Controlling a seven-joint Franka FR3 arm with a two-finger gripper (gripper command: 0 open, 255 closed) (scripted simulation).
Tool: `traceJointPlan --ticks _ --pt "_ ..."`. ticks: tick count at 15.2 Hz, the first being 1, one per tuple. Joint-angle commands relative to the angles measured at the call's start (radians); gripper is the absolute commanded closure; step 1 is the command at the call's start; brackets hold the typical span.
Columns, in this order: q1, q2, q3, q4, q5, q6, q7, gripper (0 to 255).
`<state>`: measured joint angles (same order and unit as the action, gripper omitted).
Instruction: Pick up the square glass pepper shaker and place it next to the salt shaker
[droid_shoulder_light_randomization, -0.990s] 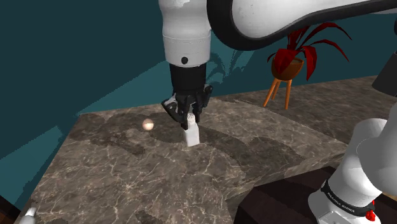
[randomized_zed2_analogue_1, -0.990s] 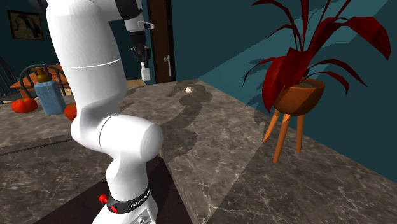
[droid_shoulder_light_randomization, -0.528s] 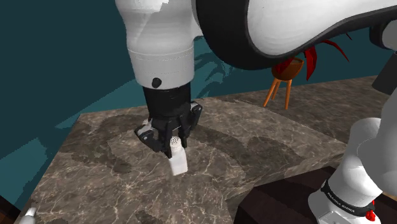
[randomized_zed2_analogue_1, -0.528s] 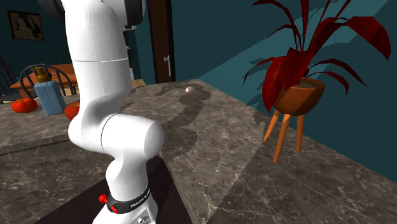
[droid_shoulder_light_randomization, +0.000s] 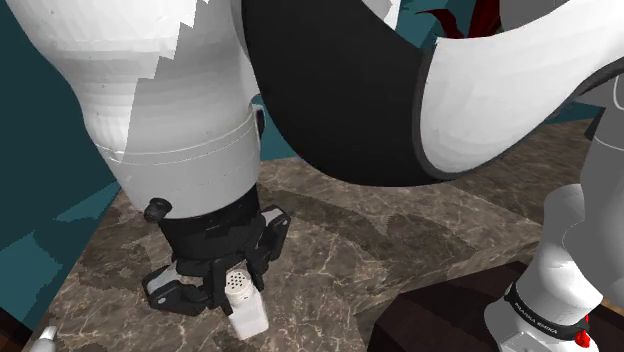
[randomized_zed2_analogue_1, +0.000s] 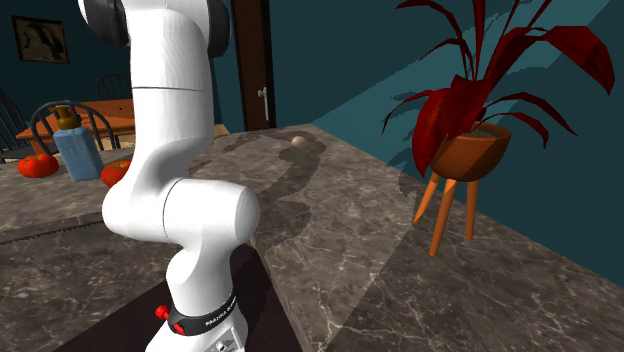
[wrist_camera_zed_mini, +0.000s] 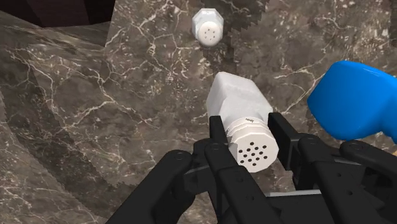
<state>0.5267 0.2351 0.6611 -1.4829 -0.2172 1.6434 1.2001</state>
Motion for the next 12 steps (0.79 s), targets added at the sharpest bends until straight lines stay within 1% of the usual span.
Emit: traceJointPlan --ticks 1,12 --pt "0.0 0.002 0.0 -0.023 -0.002 0.024 0.006 255" --pt "-0.013 0.001 -0.006 -0.172 -0.006 0.171 0.02 255"
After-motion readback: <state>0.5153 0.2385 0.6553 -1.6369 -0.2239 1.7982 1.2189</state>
